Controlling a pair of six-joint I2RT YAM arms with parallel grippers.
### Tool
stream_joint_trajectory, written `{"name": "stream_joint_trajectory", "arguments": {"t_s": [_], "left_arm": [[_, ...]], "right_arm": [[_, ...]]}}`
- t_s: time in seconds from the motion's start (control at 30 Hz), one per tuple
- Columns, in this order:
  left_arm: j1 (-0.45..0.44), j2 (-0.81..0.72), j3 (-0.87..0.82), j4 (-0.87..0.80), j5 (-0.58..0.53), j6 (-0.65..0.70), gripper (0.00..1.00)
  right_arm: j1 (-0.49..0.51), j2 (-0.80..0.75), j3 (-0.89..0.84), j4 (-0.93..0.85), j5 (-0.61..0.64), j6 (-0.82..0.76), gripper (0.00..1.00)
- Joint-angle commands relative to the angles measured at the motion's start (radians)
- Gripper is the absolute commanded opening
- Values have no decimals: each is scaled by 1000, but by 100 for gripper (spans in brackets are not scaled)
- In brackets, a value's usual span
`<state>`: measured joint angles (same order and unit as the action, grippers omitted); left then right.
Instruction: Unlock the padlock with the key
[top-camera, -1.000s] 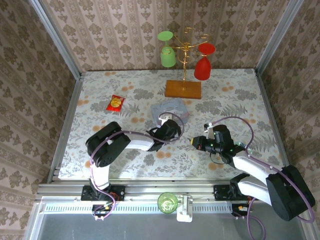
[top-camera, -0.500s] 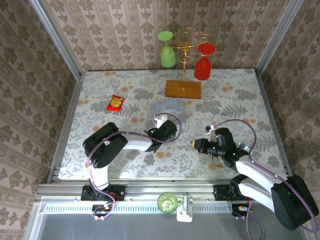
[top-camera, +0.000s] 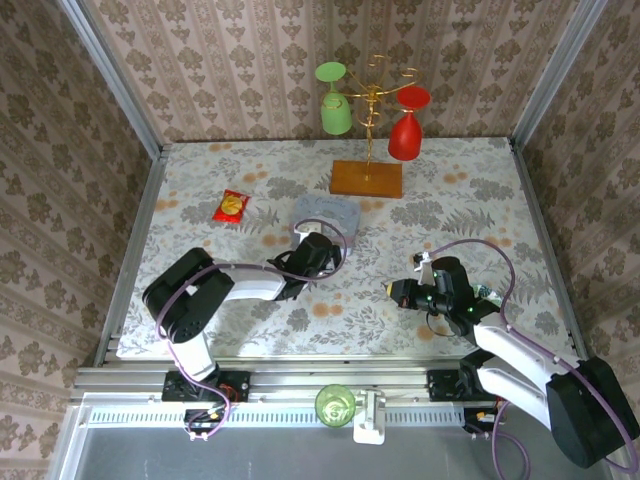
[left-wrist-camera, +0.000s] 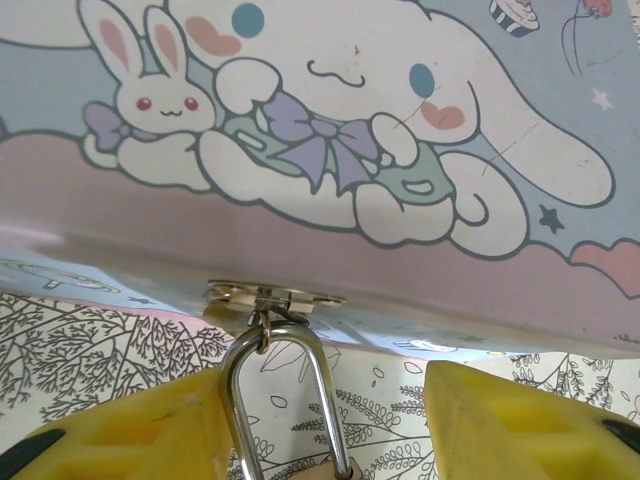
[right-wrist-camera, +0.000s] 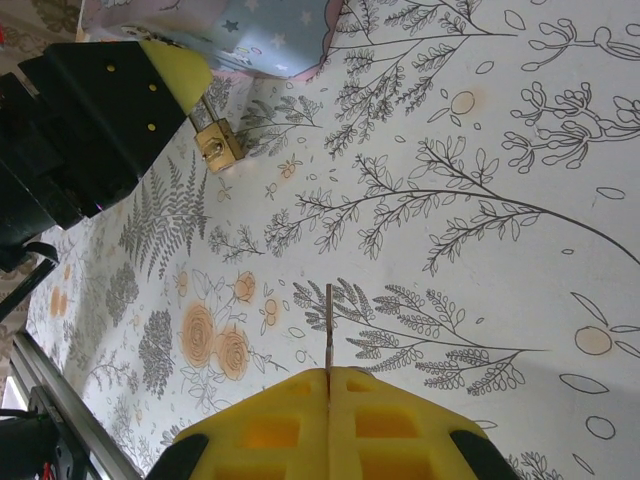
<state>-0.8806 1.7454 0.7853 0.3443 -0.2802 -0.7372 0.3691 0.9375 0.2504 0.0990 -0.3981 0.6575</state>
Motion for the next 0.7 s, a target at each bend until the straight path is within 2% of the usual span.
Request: {"name": "stream_joint_trajectory", "arguments": {"t_s": [0.0,0.13,0.27,0.43,0.57,0.67], "left_arm": [[16,-25,-14,-5,36,-2,53],[40,-41,-39,9,52,-8,54],[74,3,-77,152,155,8,54],[83,41,-103,258,229,17,53],[54,36,-92,202,185,15,50],[43,52,-98,226,168,-3,47]], "right_arm": [[-7,-20,-15,-22,13,-16,0],[-8,-11,-10,-19,16,-16,0],[-8,1,2,-20,7,-18,0],[-9,2,17,-39,9,-29,0],[-9,11,21,-40,10,-27,0],[-10,22,25,-36,10,-30,0]]}}
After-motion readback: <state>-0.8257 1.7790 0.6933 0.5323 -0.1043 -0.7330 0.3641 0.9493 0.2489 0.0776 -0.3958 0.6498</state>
